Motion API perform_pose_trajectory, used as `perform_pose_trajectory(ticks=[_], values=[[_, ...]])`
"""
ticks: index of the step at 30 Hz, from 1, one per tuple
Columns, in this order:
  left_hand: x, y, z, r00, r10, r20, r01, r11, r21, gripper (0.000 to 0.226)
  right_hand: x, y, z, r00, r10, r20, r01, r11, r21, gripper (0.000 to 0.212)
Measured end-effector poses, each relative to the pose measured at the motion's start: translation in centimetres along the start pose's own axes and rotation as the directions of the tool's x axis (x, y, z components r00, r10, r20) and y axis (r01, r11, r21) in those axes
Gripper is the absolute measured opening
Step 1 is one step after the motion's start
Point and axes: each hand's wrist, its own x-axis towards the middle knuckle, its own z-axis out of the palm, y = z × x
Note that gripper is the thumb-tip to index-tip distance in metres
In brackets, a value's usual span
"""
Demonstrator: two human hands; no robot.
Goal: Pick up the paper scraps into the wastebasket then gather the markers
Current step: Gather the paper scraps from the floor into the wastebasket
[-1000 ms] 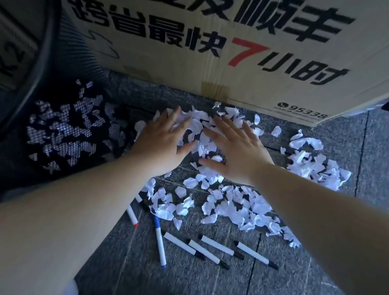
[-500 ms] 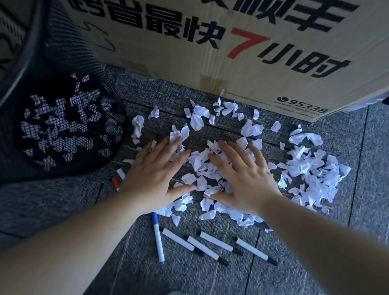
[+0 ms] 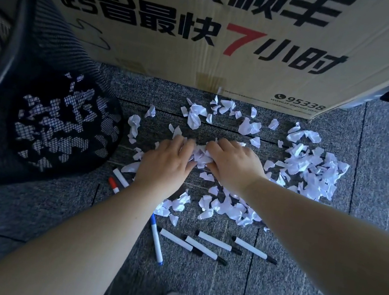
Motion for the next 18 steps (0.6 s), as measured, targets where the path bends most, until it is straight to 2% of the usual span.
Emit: perform_pose_trajectory(ticks=[2,5,8,12,18], values=[[0.3,0.1,-0.1,0.999,0.037,0.01,-0.037,0.999,0.03,0.041,0.3,0.0,0.2,1.0,0.02,-0.011,-0.019,1.0,0.012,0.019],[0.7,0.2,-0.2,0.996,0.077,0.051,-0.078,0.997,0.011,0.026,0.3,0.1,0.5,0.999,0.045,-0.012,-0.044,0.999,0.031,0.016],[1.3,0.6,-0.7,0.986,0.041,0.164,-0.028,0.997,-0.079,0.014,0.1,0.4,0.6,0.998,0.057,0.008,-0.057,0.998,0.021,0.014],[2.2,0.5,-1.2,0.955,-0.016,0.297,0.057,0.99,-0.129,0.017,-0.5,0.9,0.4,0.994,0.096,0.059,-0.097,0.995,0.011,0.019],[2.0,0.0,-2.3,0.935,-0.033,0.354,0.117,0.969,-0.218,0.018,-0.7,1.5,-1.4,0.977,0.148,0.151,-0.159,0.985,0.063,0.025]])
